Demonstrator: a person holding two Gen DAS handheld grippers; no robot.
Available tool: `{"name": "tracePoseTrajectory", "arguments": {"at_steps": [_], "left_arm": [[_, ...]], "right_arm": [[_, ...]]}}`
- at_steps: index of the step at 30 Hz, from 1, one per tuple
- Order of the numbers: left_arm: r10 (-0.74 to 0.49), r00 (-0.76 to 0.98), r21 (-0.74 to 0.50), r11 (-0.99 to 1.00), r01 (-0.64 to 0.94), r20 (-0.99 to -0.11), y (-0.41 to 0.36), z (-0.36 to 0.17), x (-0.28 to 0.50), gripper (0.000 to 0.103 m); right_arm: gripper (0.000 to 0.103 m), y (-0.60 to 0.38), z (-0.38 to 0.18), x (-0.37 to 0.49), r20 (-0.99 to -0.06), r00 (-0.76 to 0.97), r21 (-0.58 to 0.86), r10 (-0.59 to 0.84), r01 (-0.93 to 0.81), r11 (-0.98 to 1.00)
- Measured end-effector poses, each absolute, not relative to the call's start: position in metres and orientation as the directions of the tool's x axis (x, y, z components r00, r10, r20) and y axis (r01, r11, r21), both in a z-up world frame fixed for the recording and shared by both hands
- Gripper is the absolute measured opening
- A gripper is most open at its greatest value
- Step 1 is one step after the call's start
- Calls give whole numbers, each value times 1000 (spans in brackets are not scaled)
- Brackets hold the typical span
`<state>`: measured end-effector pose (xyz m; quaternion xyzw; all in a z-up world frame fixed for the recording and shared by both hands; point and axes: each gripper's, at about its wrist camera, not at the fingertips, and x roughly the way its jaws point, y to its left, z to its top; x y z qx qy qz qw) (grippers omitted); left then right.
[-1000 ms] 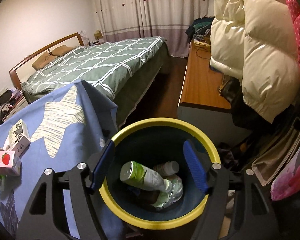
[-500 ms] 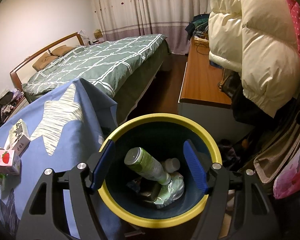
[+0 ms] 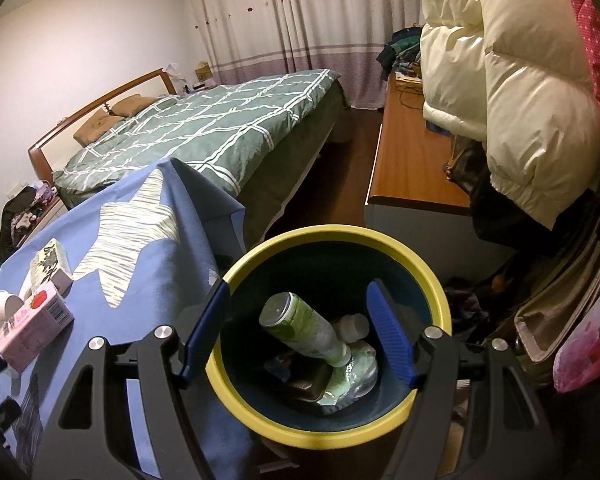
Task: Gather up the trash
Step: 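Grasp the pink strawberry milk carton with the left gripper, then carry the milk carton over the bin and open the left gripper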
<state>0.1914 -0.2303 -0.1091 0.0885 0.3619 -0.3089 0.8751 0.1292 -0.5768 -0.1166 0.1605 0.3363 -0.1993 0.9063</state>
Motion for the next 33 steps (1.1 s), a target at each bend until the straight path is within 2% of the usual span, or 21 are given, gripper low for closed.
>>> {"name": "tracePoseTrajectory", "arguments": {"at_steps": [9,11,15,23,28,33], "left_arm": [[-381,527,-19,823,568,-759,-235,-123,238,98],[-372,504,-21,820,572,-779,-240,-131,246,95],[-358,467,-35,821,570,-808,-250,-141,259,82],[-330,445,-22,823,568,-833,-264,-144,277,70],[-319,409,-51,837,545,-855,-264,-150,289,53],[-308,415,-45,844,534,-856,-266,-148,286,52]], "right_arm": [[67,-573,-121,134,-683,694,168,-227,452,876],[67,-573,-122,136,-684,695,168,-223,448,878],[67,-571,-123,137,-685,695,168,-219,443,881],[67,-571,-124,135,-687,696,175,-209,438,882],[67,-570,-125,133,-687,698,181,-202,434,883],[67,-570,-123,130,-684,702,187,-199,432,882]]}}
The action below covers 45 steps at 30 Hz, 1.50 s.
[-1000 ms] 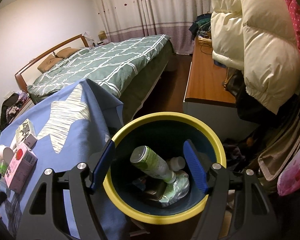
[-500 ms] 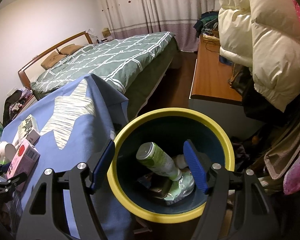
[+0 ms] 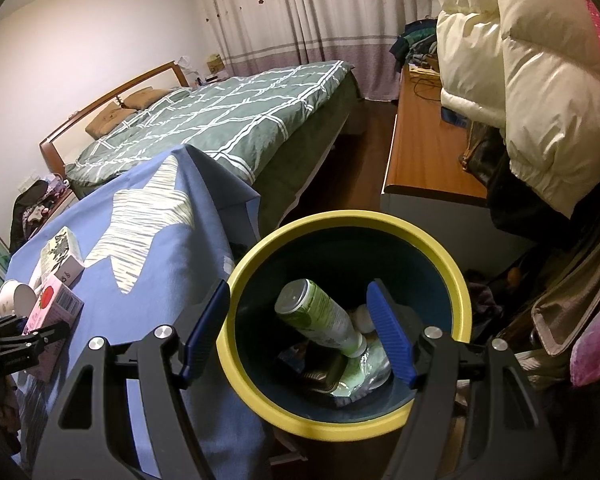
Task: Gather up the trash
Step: 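Carry the milk carton over the bin and open the left gripper, then move both grippers back from the bin toward the table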
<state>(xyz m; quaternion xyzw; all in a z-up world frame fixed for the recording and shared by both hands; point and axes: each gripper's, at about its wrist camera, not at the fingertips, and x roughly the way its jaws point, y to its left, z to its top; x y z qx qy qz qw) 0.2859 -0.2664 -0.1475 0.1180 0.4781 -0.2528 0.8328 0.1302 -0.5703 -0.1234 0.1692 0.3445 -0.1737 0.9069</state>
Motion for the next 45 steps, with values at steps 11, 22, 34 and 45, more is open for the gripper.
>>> {"name": "tracePoseTrajectory", "arguments": {"at_steps": [11,22,34,45], "left_arm": [[-367,440,-48,809,586,-819,-297,-114,260,52],[-436,385,-56,718,694,-813,-395,-98,236,52],[-460,337,-29,623,782,-822,-512,-107,213,52],[-443,395,9,656,755,-805,-527,-115,218,80]], "right_arm": [[67,-577,-120,95,-654,724,212,-218,453,866],[67,-598,-126,63,-677,688,168,-260,489,856],[67,-626,-127,25,-676,670,153,-306,534,832],[67,-637,-135,22,-695,656,164,-293,541,825]]}}
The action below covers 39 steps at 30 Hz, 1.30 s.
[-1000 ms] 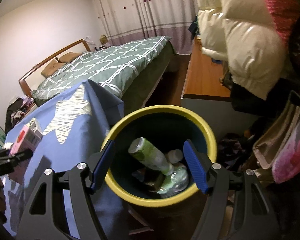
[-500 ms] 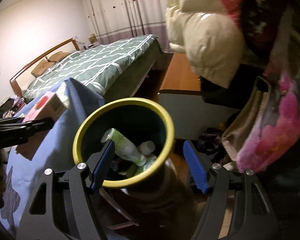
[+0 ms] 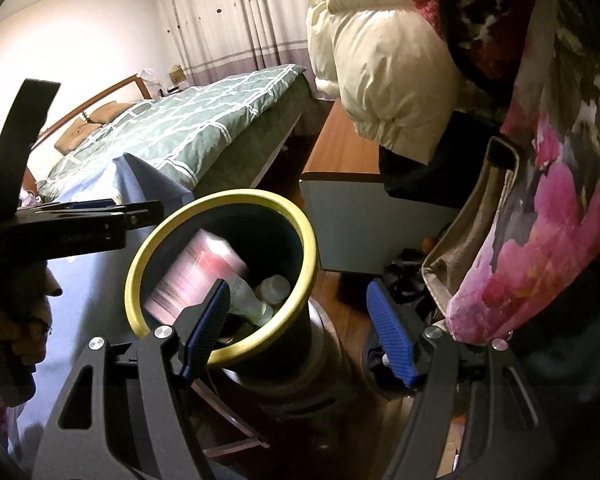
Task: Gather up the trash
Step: 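Move both grippers back from the bin toward the table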
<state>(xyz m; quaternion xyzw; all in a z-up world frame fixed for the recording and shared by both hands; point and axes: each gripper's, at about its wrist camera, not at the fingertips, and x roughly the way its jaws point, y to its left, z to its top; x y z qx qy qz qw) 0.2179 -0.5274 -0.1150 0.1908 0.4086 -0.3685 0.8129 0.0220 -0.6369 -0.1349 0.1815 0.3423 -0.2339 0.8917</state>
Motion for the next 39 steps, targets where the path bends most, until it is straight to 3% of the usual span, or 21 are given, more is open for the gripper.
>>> {"name": "tracePoseTrajectory", "arguments": {"at_steps": [14,21,27,39], "left_arm": [[-413,605,23,813,581,-681,-349,-58,192,96],[-236,750,62,936,346,-618,-208,-47,185,98],[-81,785,55,988,145,-614,-95,-57,186,98],[57,802,45,998,-38,-594,11,-71,179,98]], "right_arm": [[67,-588,-133,66,-712,676,162,-192,424,891],[67,-533,-122,99,-710,690,136,-141,331,934],[67,-480,-111,136,-712,699,125,-62,214,969],[67,-351,-86,219,-720,683,134,125,-40,990]]}}
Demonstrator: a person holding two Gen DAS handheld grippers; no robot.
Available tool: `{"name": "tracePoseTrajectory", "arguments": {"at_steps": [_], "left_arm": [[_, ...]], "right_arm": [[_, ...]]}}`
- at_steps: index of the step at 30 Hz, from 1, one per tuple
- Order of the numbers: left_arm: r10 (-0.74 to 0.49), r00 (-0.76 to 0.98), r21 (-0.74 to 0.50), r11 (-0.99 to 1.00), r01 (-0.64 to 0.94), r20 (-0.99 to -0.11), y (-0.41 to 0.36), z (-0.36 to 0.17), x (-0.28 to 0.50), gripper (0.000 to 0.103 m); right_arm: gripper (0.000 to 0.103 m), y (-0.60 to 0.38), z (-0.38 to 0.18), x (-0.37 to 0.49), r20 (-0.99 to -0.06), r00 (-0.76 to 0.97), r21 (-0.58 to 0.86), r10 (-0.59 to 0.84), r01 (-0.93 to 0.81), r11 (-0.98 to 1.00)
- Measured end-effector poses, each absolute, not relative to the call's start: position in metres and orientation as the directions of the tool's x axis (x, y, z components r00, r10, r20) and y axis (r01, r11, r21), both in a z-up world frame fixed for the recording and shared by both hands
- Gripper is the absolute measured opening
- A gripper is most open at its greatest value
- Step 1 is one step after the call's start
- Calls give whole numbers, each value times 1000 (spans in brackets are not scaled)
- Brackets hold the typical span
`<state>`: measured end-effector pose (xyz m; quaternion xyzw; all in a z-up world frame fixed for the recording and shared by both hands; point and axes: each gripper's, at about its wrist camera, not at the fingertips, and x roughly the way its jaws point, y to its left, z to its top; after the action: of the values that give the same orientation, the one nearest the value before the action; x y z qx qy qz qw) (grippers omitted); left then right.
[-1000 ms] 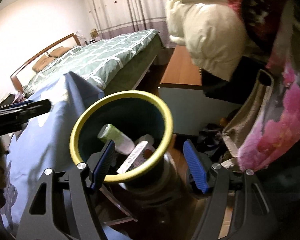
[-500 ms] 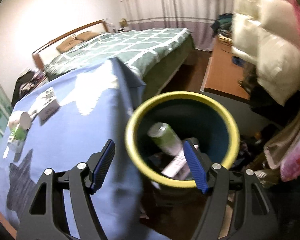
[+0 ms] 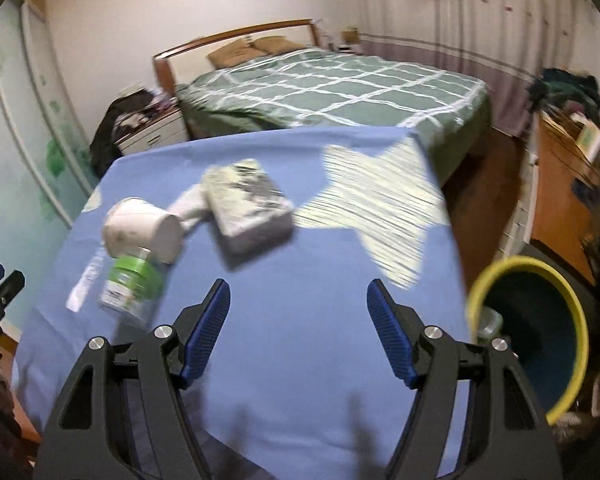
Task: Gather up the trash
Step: 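Move both grippers back from the bin toward the table, then grasp the white paper cup with the right gripper and lift it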
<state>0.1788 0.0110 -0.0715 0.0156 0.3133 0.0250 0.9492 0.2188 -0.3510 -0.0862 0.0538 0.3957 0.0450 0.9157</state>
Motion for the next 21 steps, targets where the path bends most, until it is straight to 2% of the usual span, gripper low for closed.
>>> {"name": "tracePoseTrajectory", "arguments": {"at_steps": [7,15,21], "left_arm": [[94,807,50,996,-79,-583,30,-72,175,98],[82,811,36,997,-75,-579,41,-76,172,98],[59,808,16,998,-61,-586,49,-81,171,98]], "right_arm": [[68,-284,-71,259,-720,659,185,217,-119,976],[88,-216,-67,291,-730,654,180,198,-96,979],[91,-196,-80,314,-782,603,174,155,-27,984]]}}
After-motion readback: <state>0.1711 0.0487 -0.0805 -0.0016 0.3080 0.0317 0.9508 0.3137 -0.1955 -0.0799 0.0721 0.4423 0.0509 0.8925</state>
